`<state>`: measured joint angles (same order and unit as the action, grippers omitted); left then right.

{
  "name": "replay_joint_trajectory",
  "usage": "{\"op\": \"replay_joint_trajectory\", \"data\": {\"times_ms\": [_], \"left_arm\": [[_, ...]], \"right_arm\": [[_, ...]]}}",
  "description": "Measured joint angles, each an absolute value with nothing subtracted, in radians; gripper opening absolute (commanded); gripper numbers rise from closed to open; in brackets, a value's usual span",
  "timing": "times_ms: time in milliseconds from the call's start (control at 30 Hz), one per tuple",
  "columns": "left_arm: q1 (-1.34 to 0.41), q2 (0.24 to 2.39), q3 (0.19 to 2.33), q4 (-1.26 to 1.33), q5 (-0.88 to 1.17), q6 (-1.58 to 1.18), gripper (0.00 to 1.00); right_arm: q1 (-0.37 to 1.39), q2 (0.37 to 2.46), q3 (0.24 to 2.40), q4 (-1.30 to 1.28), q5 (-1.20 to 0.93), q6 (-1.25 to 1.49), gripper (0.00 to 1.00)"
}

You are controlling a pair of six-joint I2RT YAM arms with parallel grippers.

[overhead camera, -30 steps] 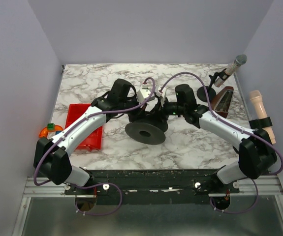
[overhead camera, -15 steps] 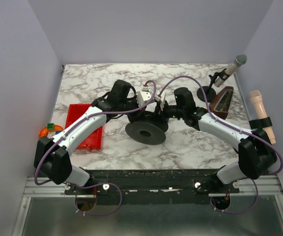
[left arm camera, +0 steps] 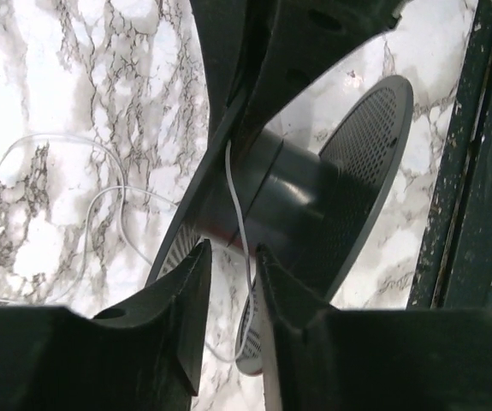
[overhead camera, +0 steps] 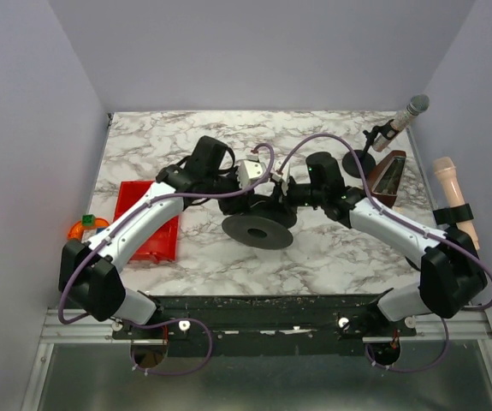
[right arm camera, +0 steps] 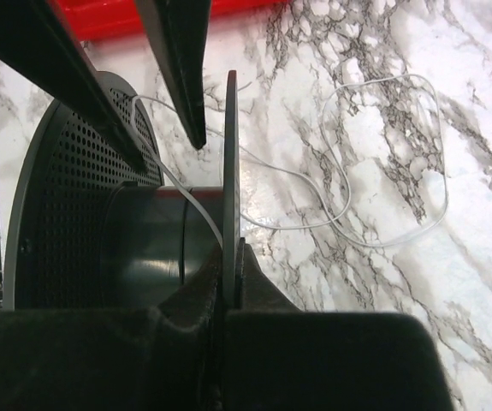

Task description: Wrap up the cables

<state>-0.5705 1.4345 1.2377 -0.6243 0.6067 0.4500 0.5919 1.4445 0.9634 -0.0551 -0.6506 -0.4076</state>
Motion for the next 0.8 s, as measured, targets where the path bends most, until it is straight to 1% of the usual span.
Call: {"op": "replay_joint_trajectory", "data": {"times_ms": [100,233,367,433,467,500,633,800], "left_arm": [[-0.57,1.435,1.294,-0.699,0.613,0.479,0.42],[-0.57,1.435,1.398,-0.83,0.643,0.521,0.51],[-0.57,1.435,1.556,-0.969,0.654,0.556,0.57],[-0.57,1.433,1.626,-1.004,0.65,0.565,0.63],[-0.57,1.431,1.654,-1.015,0.647,0.569,0.64],[-0.57,1.429,1.672,-1.021,0.645,0.572,0.7],[-0.57,1.424,1.679,-1.026,0.661,0.573,0.71],[-0.57,1.461,1.656,-1.024,0.685,0.577,0.73]], "right_arm": [[0.592,1.426,0.963,-0.059,-0.652,-0.429,0.01],[0.592,1.411,0.964,-0.072,-0.663,-0.463,0.01],[0.592,1.394,0.978,-0.137,-0.676,-0.499,0.01],[0.592,1.386,1.004,-0.172,-0.69,-0.514,0.01],[0.592,1.381,1.022,-0.189,-0.698,-0.518,0.01],[0.592,1.377,1.042,-0.204,-0.708,-0.522,0.01],[0.592,1.359,1.098,-0.221,-0.74,-0.523,0.01],[0.596,1.345,1.103,-0.219,-0.762,-0.499,0.01]]}}
